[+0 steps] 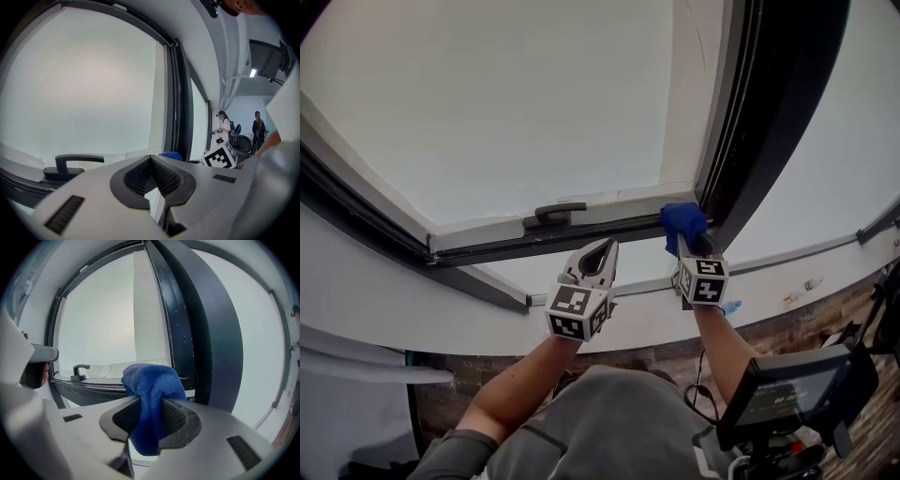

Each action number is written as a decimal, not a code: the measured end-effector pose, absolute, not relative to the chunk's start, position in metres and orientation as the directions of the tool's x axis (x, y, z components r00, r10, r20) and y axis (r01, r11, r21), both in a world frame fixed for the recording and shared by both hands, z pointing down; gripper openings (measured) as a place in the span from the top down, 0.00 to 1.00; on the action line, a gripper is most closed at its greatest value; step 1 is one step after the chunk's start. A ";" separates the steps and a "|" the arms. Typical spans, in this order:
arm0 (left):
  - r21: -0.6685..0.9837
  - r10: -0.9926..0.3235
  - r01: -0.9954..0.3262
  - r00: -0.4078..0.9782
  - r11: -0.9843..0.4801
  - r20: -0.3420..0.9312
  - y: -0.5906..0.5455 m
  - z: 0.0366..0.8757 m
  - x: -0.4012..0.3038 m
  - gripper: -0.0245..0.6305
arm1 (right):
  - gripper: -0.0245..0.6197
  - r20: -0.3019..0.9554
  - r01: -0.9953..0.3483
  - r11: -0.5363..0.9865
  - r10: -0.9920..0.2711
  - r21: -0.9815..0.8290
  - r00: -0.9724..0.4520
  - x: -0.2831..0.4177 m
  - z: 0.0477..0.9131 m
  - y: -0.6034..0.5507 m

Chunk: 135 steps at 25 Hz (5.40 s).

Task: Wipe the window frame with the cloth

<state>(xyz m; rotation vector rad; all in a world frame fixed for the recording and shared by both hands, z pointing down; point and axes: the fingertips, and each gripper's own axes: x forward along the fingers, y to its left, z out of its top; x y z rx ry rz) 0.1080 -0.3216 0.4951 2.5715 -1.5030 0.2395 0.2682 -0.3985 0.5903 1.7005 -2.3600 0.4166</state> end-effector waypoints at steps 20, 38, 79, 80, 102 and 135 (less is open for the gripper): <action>-0.001 -0.807 -0.813 0.579 -0.583 0.118 -0.331 0.402 0.112 0.95 | 0.77 0.137 -0.933 0.343 -0.924 -0.106 -0.356 0.251 0.443 -0.375; -0.106 -0.670 -0.687 0.726 -0.719 -0.158 -0.328 0.086 0.173 0.95 | 0.77 -0.293 -0.930 0.364 -0.885 0.051 -0.363 0.278 0.059 -0.344; -0.097 -0.727 -0.736 0.677 -0.670 -0.115 -0.351 0.152 0.141 0.95 | 0.77 -0.287 -0.971 0.239 -0.932 -0.027 -0.221 0.322 0.089 -0.389; -0.091 -0.733 -0.741 0.672 -0.666 -0.108 -0.350 0.159 0.139 0.95 | 0.77 -0.280 -0.971 0.238 -0.934 -0.029 -0.221 0.321 0.098 -0.390; -0.048 -0.804 -0.803 0.594 -0.594 0.024 -0.348 0.324 0.126 0.95 | 0.77 -0.075 -0.970 0.228 -0.972 -0.088 -0.221 0.323 0.325 -0.393; 0.027 -0.800 -0.836 0.533 -0.548 0.274 -0.335 0.496 0.123 0.95 | 0.77 0.277 -0.978 0.188 -0.938 -0.095 -0.208 0.330 0.595 -0.392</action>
